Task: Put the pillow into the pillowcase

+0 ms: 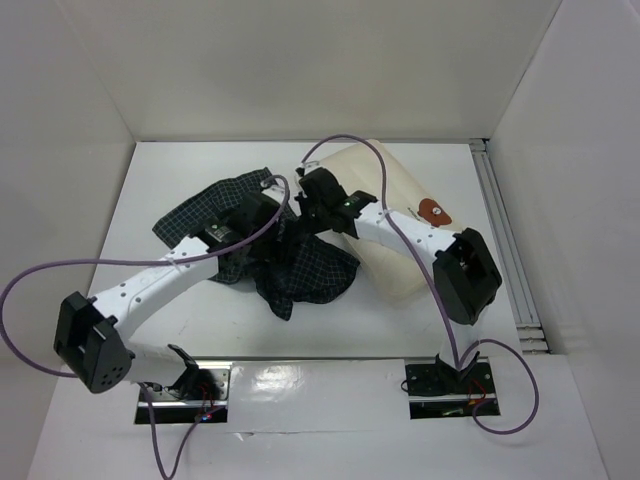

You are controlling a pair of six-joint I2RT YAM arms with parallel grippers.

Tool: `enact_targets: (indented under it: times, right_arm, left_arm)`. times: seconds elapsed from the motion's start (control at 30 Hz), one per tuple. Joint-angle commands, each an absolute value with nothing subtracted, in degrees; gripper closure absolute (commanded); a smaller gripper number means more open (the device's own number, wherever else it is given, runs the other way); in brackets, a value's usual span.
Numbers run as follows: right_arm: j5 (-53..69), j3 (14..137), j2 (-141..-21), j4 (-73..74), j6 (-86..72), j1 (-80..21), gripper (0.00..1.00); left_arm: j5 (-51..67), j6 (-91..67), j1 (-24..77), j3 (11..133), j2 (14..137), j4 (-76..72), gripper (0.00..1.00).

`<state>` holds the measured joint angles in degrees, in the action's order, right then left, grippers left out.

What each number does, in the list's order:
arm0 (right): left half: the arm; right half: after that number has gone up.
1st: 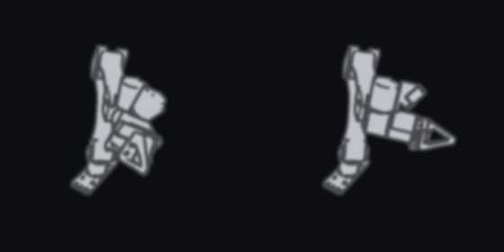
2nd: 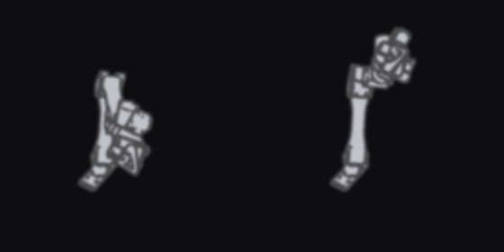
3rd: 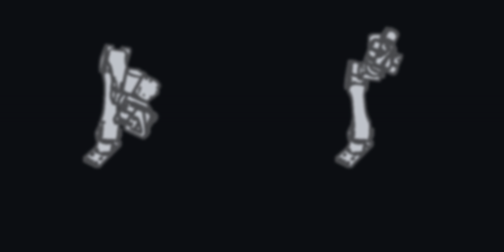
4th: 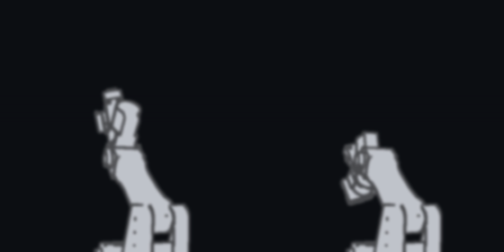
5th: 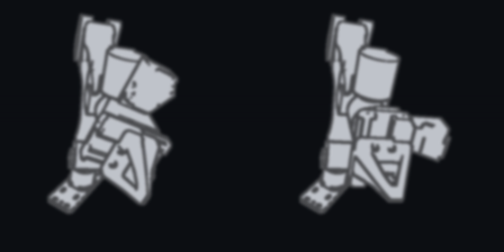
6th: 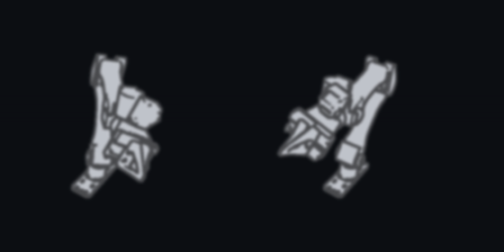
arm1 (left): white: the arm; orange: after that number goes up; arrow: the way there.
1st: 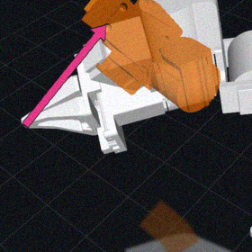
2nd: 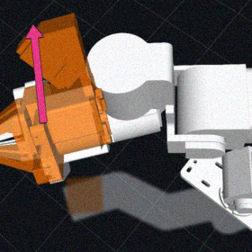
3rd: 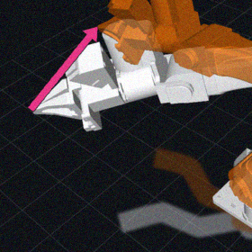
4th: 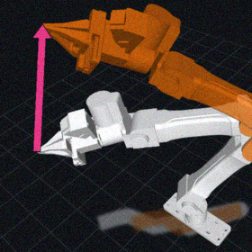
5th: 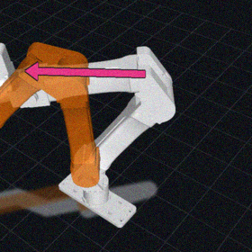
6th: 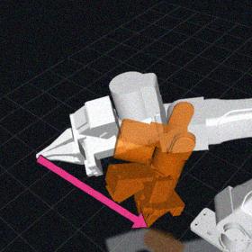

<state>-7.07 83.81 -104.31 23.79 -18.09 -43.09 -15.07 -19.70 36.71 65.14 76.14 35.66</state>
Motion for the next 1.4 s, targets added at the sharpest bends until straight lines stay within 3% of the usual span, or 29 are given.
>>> enact_targets:
  times: [0.0, 0.23, 0.3, 0.33, 0.37, 0.4, 0.43, 0.53, 0.57, 0.6, 0.63, 0.67, 0.7, 0.87, 0.97, 1.13, 1.27, 1.37]
  right_arm:
    - [-4.2, 82.9, -102.7, 24.0, -16.7, -41.8, 1.00]
    - [-2.3, 80.0, -101.0, 24.0, -15.6, -40.1, 1.00]
    - [-1.5, 79.4, -100.5, 23.4, -15.6, -39.6, 1.00]
    - [-0.7, 78.6, -99.9, 23.4, -15.6, -38.9, 1.00]
    - [0.0, 78.6, -99.9, 23.4, -15.6, -38.1, 1.00]
    - [0.0, 77.9, -99.3, 23.4, -15.6, -37.5, 1.00]
    - [0.0, 77.9, -99.3, 22.9, -15.6, -37.5, 1.00]
    - [1.1, 76.7, -98.0, 22.9, -15.0, -35.7, 1.00]
    - [1.1, 77.9, -98.0, 24.1, -14.0, -35.0, 0.90]
    - [0.4, 79.4, -98.0, 27.8, -13.4, -35.0, 0.66]
    - [-2.1, 81.5, -97.5, 29.3, -13.4, -35.0, 0.33]
    - [-3.9, 82.3, -96.6, 30.5, -13.4, -35.0, 0.13]
    - [-6.0, 82.3, -96.0, 31.3, -13.4, -35.0, 0.00]
    - [-13.5, 85.5, -97.4, 33.7, -15.6, -30.2, 0.00]
    - [-19.2, 90.9, -107.2, 36.2, -15.6, -29.6, 0.00]
    - [-15.9, 97.3, -121.0, 35.6, -16.2, -26.4, 0.00]
    - [-9.6, 95.7, -118.5, 32.9, -15.4, -26.4, 0.02]
    - [-6.9, 88.9, -109.2, 31.6, -14.9, -26.9, 0.02]
  left_arm:
    - [-21.5, -15.5, 36.9, 63.5, 78.3, 29.1, 0.06]
    - [-24.7, -14.3, 36.9, 65.9, 84.5, 26.5, 0.06]
    - [-24.2, -13.8, 36.9, 66.7, 86.5, 25.8, 0.15]
    - [-23.6, -13.8, 36.3, 67.7, 88.3, 25.8, 0.27]
    - [-23.6, -13.8, 36.3, 68.4, 89.0, 26.6, 0.46]
    - [-23.6, -15.2, 36.3, 69.1, 89.0, 27.4, 0.94]
    - [-23.6, -16.1, 35.6, 70.6, 89.0, 28.2, 1.00]
    - [-22.2, -18.5, 33.5, 73.2, 87.2, 30.5, 1.00]
    - [-20.5, -19.1, 31.9, 74.1, 86.3, 31.8, 1.00]
    - [-18.8, -19.8, 31.0, 75.3, 85.6, 32.9, 1.00]
    - [-15.2, -19.8, 29.2, 78.1, 85.6, 34.0, 1.00]
    - [-13.7, -20.3, 28.5, 79.6, 85.6, 35.3, 1.00]
    - [-13.1, -21.3, 28.0, 81.3, 85.6, 36.7, 1.00]
    - [-13.1, -22.6, 26.6, 88.8, 90.9, 42.9, 1.00]
    - [-13.1, -23.8, 25.9, 90.1, 92.0, 43.6, 1.00]
    - [-12.0, -24.3, 25.3, 92.0, 93.3, 45.3, 1.00]
    - [-14.1, -24.3, 24.7, 92.0, 93.3, 46.4, 1.00]
    - [-14.8, -24.3, 21.5, 92.0, 93.3, 47.0, 1.00]
